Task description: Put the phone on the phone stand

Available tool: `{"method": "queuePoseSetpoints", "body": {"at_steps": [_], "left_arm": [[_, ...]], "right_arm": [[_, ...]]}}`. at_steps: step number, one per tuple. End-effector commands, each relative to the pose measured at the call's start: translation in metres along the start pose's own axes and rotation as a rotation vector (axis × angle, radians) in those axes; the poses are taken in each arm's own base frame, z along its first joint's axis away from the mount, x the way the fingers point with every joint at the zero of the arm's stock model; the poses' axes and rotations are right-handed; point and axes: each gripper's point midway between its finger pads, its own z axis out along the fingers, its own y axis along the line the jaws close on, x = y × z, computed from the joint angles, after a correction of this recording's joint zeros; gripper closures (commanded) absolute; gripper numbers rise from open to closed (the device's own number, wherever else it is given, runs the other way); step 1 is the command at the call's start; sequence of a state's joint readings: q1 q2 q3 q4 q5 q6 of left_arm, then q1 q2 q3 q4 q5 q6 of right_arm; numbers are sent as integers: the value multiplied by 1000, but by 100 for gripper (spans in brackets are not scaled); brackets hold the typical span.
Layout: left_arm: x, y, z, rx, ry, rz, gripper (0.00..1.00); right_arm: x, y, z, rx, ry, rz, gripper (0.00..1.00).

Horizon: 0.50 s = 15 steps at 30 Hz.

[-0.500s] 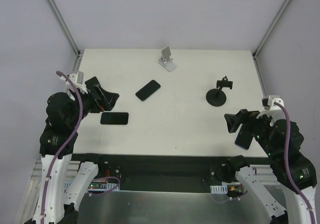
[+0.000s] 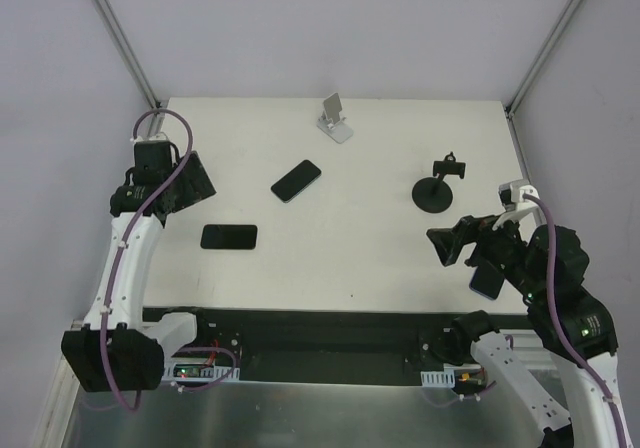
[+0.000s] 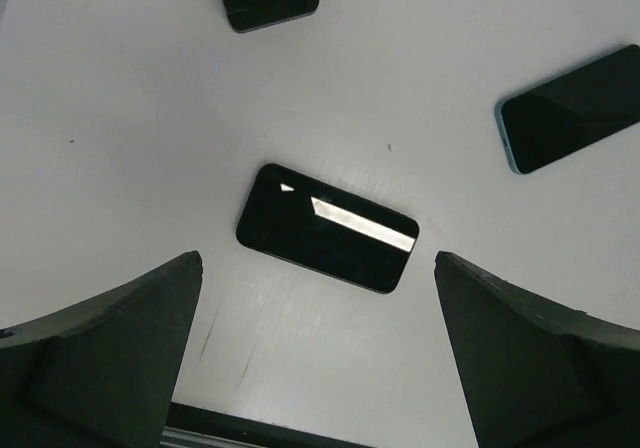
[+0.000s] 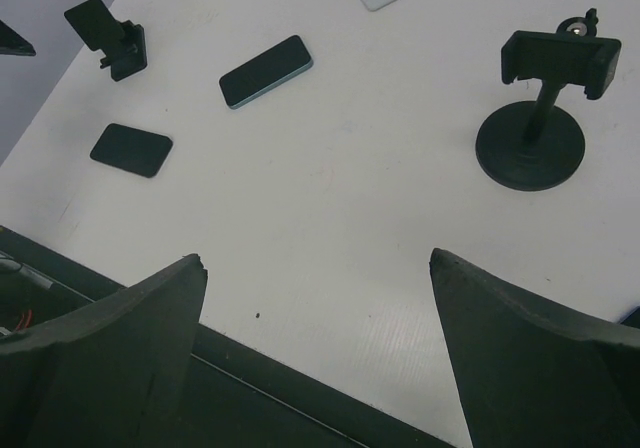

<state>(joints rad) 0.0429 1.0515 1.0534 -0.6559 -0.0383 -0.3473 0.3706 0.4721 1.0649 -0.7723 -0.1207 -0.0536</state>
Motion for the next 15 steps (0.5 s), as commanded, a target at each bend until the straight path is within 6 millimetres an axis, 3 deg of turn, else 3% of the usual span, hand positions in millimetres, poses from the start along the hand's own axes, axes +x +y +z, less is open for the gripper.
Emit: {"method": "queuePoseSetpoints", "body": {"at_steps": [1,8,13,15], "left_arm": [[-23,10,18,-98,19,-46,1],[-53,24,73,-229,66,-73,1],[-59,23,113,-283,110,-131,1],[-60,30,120,-335,102,-124,1]], "right_arm": [[-7,10,3,-55,-42,5,4],[-1,8,-3,-52,-36,-3,4],[1,16,-10,-96,-37,-1,4],[2,21,-12,-117,-31,6,4]]}}
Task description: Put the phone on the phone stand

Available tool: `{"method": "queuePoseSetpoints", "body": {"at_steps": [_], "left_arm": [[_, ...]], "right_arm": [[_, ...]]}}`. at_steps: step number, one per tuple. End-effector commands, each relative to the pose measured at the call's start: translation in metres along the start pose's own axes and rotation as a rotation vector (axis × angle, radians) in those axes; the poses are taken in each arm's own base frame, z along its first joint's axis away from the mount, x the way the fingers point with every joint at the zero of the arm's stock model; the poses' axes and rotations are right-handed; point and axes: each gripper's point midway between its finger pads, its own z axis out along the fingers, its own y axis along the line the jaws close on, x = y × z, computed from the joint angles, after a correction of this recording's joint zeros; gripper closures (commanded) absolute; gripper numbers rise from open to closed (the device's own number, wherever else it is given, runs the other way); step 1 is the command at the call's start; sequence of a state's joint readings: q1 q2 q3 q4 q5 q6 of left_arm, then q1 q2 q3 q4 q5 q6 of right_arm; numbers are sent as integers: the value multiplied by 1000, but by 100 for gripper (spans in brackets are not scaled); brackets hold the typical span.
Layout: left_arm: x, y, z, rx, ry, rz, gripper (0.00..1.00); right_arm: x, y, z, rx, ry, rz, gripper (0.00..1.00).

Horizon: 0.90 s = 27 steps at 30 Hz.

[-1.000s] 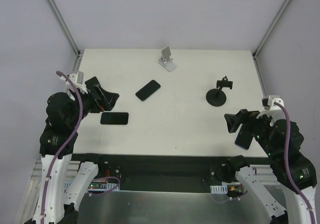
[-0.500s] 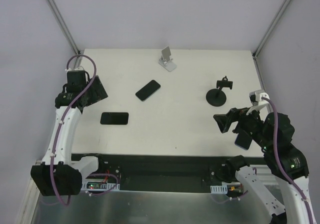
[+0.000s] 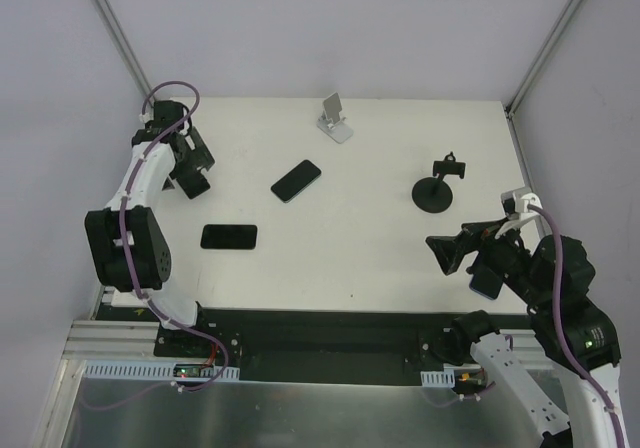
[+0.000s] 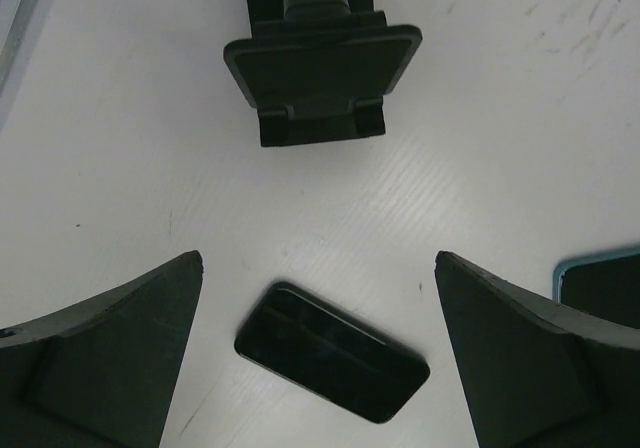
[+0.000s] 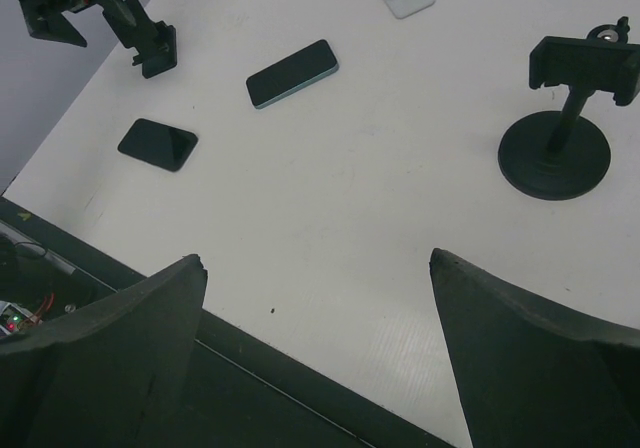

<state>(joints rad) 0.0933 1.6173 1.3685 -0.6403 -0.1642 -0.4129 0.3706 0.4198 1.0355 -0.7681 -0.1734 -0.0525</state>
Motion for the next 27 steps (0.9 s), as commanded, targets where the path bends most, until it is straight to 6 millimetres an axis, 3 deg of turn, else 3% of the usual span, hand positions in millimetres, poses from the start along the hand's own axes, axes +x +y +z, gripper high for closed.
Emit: {"method": "queuePoseSetpoints", "body": {"at_steps": [1,6,10,17,27], "left_arm": [[-20,10,16,-125,-46,-54,1],[-24,21,28,-183,-64,-25,1],[-31,6,37,-118,-71,2,1],[-41,0,63,-107,-76,31,1],[-39,5,68,-143,-84,-19,1]], "right_arm": [[-4,14,-6,-67,-14,15,4],[3,34,-20,-161,41,50,4],[15,35,-18,-168,98,84,4],[17,32,-23,-146,68,102,4],[18,16,-40,-56,51,60,4]]}}
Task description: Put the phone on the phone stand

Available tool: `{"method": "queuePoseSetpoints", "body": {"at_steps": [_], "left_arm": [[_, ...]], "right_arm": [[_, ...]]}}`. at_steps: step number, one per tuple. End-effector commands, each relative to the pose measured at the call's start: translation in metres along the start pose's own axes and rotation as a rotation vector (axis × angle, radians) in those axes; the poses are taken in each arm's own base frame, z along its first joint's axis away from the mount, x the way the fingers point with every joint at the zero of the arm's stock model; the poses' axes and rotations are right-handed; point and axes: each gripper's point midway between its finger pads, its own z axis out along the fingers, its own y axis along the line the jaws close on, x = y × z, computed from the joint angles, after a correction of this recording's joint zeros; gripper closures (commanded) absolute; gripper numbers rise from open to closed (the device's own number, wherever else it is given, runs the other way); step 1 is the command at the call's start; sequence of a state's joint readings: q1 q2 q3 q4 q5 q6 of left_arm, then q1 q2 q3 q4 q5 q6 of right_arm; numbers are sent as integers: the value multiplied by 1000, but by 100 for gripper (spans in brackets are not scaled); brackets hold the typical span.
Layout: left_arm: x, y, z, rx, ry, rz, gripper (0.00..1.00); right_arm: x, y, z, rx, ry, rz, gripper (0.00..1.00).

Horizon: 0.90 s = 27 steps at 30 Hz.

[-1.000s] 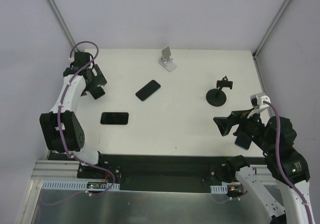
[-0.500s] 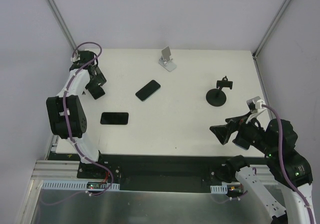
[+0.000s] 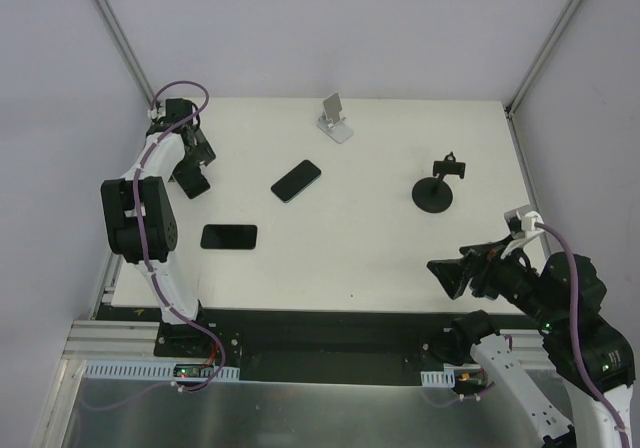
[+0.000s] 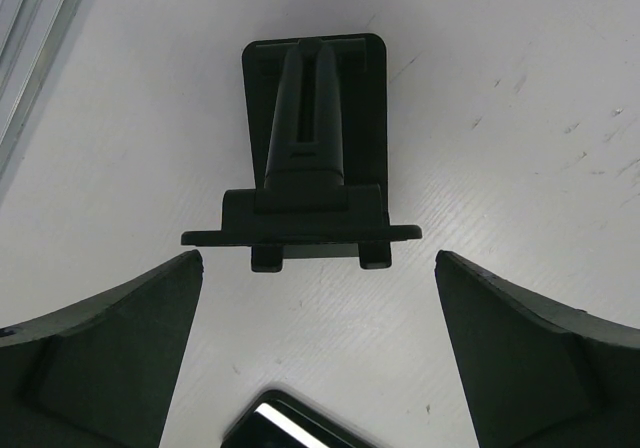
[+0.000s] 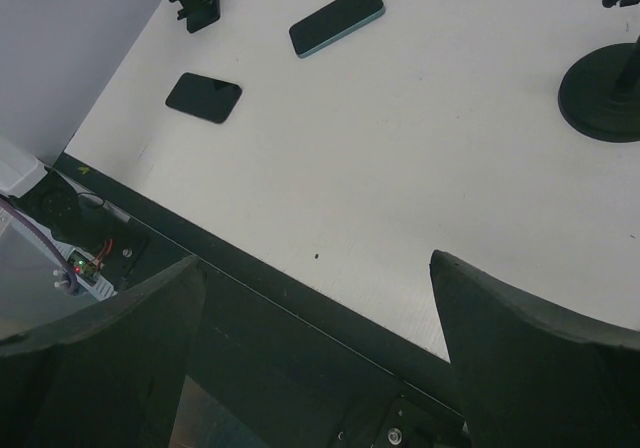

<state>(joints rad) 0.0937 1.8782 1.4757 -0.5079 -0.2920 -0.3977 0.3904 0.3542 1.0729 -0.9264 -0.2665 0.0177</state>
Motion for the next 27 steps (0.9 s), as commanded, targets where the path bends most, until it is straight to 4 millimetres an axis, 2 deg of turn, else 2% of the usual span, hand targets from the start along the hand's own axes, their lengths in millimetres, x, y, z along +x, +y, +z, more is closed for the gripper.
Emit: {"method": "queuePoseSetpoints", "body": {"at_steps": [1,4,10,16,18,19,25,27], "left_arm": [[-13,7,-8,-14,-48,-48,1],[-12,-2,-3,40,-34,-46,1],[-18,-7,0,86,-32,-43,9],[-16,5,5,64,-17,-74,15],[-13,7,7,59,-9,-84,20],[-12,7,8,58,-6,-88,26],[-14,9,11,39,-12,-94,38],[-17,11,11,23,-22,-114,52]], "right_arm": [[-7,-4,-11,37,-33,-18,4],[-6,-2,-11,28,-32,-18,4],[-2,-3,-11,28,-27,-16,4],[0,-2,-9,19,-15,-14,4],[0,-3,-9,21,-16,-16,4],[0,-2,-9,20,-15,-15,4],[0,-3,-6,17,-15,-13,4],[1,-3,-5,17,-10,-12,4]]}}
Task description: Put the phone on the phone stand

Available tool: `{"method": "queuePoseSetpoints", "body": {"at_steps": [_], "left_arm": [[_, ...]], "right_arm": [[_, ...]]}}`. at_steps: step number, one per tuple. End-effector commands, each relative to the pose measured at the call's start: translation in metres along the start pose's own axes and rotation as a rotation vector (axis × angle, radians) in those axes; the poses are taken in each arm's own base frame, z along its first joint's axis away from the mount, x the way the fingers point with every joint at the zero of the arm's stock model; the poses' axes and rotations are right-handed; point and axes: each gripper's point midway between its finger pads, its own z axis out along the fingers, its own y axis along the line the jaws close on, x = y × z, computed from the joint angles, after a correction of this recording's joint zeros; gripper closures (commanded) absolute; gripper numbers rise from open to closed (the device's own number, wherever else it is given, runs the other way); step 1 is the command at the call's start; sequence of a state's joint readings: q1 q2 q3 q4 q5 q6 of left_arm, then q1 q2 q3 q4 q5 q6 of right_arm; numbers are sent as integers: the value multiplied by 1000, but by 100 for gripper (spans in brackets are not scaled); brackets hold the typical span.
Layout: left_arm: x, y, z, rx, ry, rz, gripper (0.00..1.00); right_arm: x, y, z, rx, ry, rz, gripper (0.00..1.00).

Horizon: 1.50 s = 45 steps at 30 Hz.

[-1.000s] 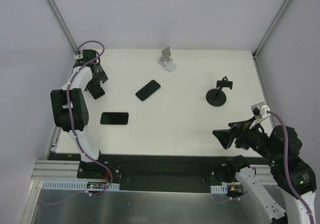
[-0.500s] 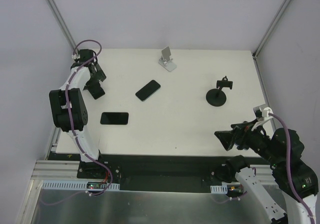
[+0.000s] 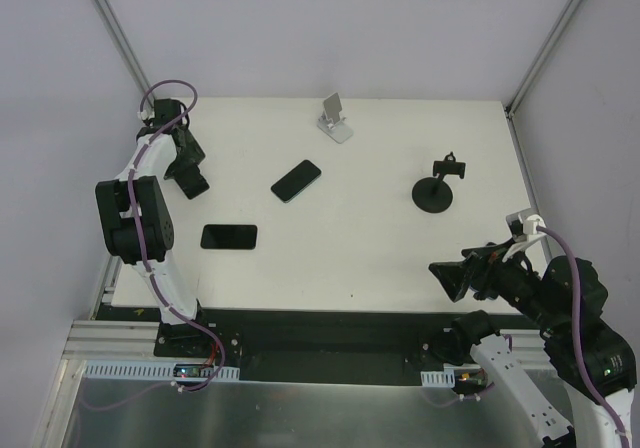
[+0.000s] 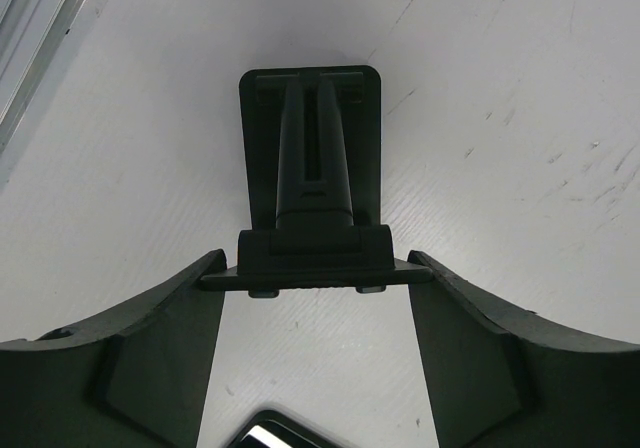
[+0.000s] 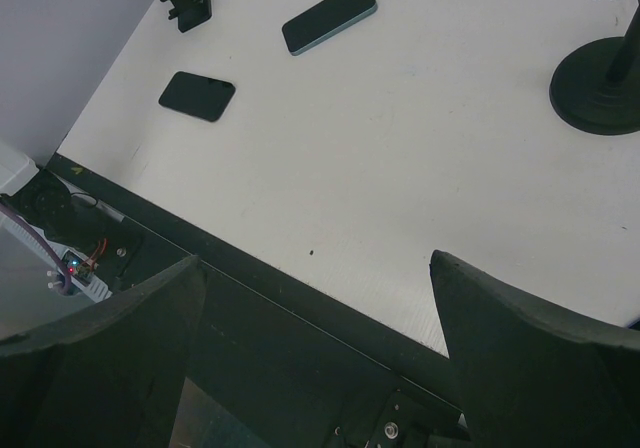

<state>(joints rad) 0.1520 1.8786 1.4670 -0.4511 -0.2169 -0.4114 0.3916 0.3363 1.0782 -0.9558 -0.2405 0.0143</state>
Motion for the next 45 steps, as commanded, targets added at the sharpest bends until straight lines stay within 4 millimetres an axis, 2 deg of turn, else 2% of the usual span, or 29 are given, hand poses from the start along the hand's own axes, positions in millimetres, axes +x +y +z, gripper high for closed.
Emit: {"method": "queuePoseSetpoints", "body": {"at_steps": [1,2,5,6,8,9,11,12,14,15,17,18,22,23,26,29,35,38,45], "left_arm": [[-8,8,2,-49,-29,-51,57],[-10,8,2,-54,-37,-74,63],[-21,5,2,-59,-56,-115,67],[-33,1,-1,-52,-77,-136,75],[-33,2,6,-70,-46,-174,87],[-48,-5,2,-59,-69,-193,100],[-48,-5,11,-88,-32,-226,100],[-59,-9,14,-82,-40,-245,100],[-64,-11,15,-97,-34,-280,100],[-77,-15,16,-97,-54,-306,100],[-81,-15,17,-120,-54,-351,100],[-91,-18,21,-123,-67,-372,100],[-94,-16,27,-193,-29,-478,100],[-99,-21,27,-174,-34,-514,100],[-96,-20,32,-195,-30,-558,100],[-90,-7,31,-268,-36,-624,100],[-91,6,20,-336,-77,-680,100],[-99,7,19,-336,-103,-676,100],[-94,0,30,-311,-66,-723,100]], "right_arm": [[-2,0,1,-4,-8,-9,4],[-3,-1,1,1,-8,-10,4],[-2,-3,3,11,-2,-8,4],[-2,-3,4,15,1,-7,4],[-3,-6,5,27,3,-8,4],[-3,-6,6,32,9,-6,4],[-4,-8,6,40,10,-29,4],[-5,-9,7,44,14,-28,4],[-6,-11,8,58,13,-28,4],[-5,-12,8,61,15,-30,4],[-5,-15,10,78,21,-28,4],[-4,-16,11,81,25,-29,4],[-1,-21,18,101,44,-18,4],[-1,-21,19,102,52,-15,4],[-2,-21,21,102,53,-12,4],[-2,-23,21,111,51,-10,4],[2,-24,23,114,62,-6,4],[2,-23,23,111,61,-2,4],[1,-25,22,122,54,-4,4]]}}
